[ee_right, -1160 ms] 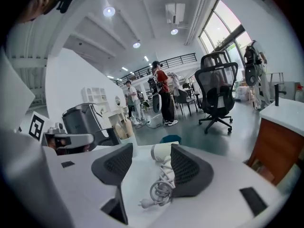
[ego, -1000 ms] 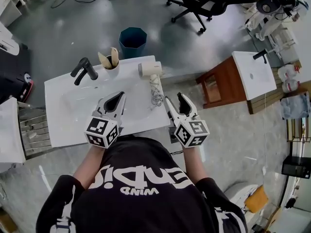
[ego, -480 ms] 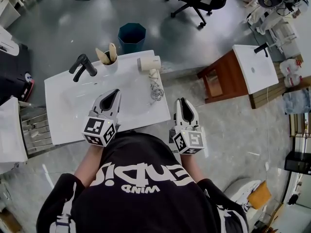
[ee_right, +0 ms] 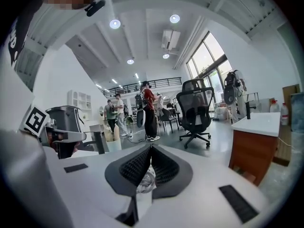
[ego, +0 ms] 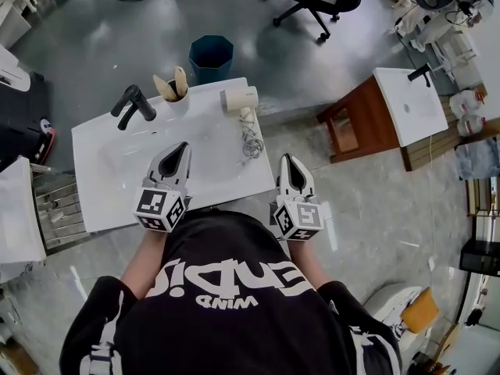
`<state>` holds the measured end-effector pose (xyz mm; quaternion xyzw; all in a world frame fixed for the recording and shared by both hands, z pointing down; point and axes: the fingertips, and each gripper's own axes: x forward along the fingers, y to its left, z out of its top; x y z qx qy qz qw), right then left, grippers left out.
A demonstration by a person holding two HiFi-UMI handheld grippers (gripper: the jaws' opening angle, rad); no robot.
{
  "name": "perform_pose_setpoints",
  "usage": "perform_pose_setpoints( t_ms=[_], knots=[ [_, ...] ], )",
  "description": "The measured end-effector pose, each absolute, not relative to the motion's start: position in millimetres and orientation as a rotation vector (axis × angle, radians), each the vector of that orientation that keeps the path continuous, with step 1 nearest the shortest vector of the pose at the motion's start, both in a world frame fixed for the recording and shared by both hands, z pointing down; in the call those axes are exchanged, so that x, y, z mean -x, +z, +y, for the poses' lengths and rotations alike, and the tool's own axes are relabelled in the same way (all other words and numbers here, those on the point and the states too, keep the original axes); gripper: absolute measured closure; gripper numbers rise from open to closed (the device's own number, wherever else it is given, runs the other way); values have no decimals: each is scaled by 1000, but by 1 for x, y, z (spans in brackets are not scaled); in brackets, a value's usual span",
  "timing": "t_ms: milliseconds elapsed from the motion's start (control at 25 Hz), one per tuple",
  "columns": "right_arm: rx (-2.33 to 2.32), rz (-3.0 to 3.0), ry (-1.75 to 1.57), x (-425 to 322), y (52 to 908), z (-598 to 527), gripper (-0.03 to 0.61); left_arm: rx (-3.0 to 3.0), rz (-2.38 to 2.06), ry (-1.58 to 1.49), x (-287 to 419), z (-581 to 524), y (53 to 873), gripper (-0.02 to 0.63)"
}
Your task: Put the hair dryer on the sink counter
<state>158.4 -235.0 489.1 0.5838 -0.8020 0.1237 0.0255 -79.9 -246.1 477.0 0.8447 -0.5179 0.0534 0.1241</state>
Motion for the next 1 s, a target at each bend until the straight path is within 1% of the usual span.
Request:
perform_pose_setpoints(
  t_ms=[1000],
  knots=[
    [-1781,-2473,429,-147,495,-228,555,-2432,-1505,161,77,-238,479,604]
  ],
)
